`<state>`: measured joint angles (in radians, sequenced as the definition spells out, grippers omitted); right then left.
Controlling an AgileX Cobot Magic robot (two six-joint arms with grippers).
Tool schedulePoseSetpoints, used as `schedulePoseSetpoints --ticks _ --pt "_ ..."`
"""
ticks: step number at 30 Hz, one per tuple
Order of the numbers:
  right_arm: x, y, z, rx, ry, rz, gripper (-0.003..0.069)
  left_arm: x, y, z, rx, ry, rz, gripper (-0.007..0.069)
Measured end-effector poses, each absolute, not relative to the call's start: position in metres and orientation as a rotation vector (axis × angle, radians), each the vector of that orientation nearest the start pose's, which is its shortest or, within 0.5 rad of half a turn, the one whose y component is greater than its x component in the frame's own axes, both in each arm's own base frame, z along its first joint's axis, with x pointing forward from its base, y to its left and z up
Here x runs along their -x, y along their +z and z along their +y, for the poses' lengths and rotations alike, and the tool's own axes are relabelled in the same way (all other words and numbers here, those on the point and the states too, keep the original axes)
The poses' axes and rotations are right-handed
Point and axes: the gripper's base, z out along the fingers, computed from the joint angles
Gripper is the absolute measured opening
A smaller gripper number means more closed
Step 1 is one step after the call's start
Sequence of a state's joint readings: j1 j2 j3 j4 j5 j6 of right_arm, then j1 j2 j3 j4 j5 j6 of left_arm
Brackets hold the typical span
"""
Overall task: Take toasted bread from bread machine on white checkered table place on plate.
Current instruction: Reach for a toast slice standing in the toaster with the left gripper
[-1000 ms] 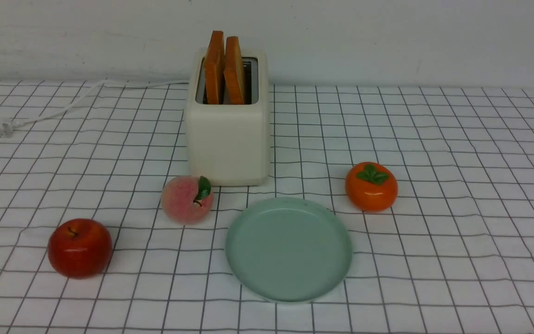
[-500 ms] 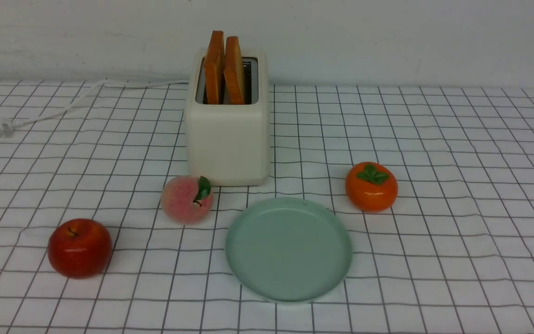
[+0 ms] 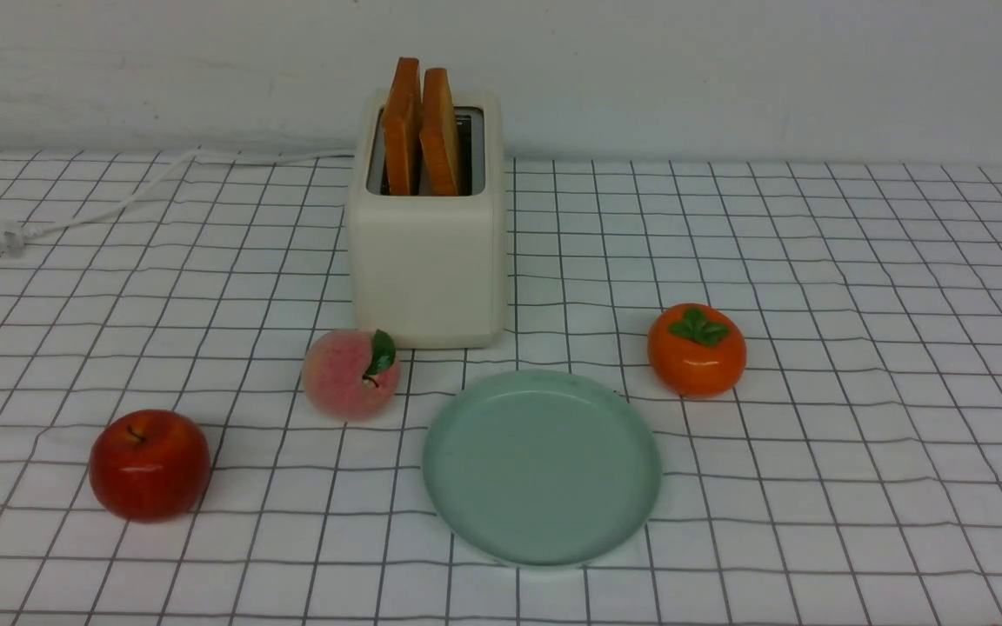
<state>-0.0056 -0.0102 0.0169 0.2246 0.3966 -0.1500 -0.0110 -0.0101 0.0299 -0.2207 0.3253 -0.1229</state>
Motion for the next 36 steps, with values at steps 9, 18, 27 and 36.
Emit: schedulePoseSetpoints --ticks 9,18,27,36 --pt "-0.052 0.173 0.008 0.0 0.117 1.878 0.0239 -0.057 0.197 -0.005 0.549 -0.633 1.52 0.0236" --pt "-0.052 0.173 0.008 0.0 0.117 1.878 0.0239 -0.057 0.206 0.002 0.746 -0.797 1.336 0.0237" --pt "-0.054 0.179 0.013 -0.261 0.419 1.785 0.0239 -0.044 0.262 -0.014 0.451 -0.75 1.43 0.0019" --pt "-0.055 0.204 0.009 -0.525 0.676 1.523 0.0195 -0.077 0.298 -0.024 0.242 -0.61 1.711 -0.0013"
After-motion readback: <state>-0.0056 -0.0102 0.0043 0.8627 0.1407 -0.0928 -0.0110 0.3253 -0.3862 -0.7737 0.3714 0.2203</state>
